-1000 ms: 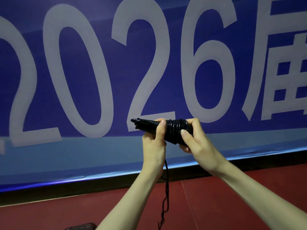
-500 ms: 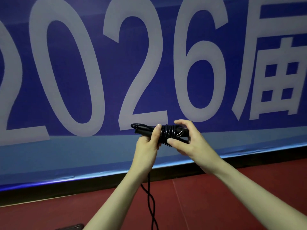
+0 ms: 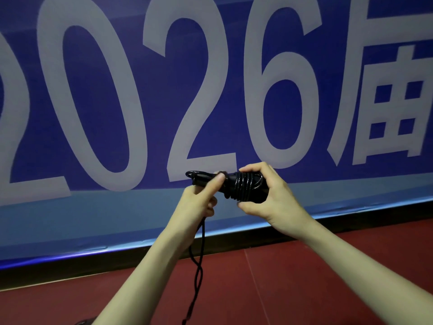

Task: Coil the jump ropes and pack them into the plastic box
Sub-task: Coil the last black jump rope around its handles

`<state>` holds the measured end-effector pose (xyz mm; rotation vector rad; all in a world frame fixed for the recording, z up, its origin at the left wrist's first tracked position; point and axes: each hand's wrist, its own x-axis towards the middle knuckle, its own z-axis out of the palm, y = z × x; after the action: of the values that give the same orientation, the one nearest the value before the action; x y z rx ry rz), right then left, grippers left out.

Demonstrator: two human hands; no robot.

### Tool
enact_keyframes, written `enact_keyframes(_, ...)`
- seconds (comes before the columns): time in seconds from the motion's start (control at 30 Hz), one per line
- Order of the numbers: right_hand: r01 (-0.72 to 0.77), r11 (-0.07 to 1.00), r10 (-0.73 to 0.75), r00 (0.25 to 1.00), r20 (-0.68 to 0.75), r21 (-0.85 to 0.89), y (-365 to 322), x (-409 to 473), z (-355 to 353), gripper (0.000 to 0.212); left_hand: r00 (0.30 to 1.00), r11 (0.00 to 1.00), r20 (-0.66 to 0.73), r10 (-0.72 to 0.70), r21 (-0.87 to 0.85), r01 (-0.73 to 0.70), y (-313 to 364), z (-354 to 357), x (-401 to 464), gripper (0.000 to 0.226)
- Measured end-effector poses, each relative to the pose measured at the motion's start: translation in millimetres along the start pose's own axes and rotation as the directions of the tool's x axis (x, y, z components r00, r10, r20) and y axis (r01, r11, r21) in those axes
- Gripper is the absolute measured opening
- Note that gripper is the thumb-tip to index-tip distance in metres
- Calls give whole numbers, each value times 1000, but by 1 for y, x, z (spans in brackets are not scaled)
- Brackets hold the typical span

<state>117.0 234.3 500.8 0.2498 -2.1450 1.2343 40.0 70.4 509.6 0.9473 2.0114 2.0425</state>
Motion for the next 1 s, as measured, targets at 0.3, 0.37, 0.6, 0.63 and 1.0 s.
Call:
enact_keyframes(0.3,-3,999,2,1000,5,36,-3,-3,2,56,940,973,-268,210,-40,-228,-6,12,-11,12)
enact_keyframes(0.37,-29,998,28,999,17,50,-2,-4,0,55,930,959,-236,282,49,-279,-6,10,-12,7)
enact_keyframes(0.6,-116,987,116,993,11,109,-2,-2,0,53,923,919,-118,366,202,-338,-4,0,-8,6)
enact_keyframes(0.63,-112,987,110,994,26,115,-2,-2,-1,53,925,921,-121,361,200,-333,-5,-1,-8,5)
enact_keyframes(1.0,90,996,-88,988,124,-11,-10,2,-5,63,936,956,-200,289,117,-270,-19,-4,-18,9)
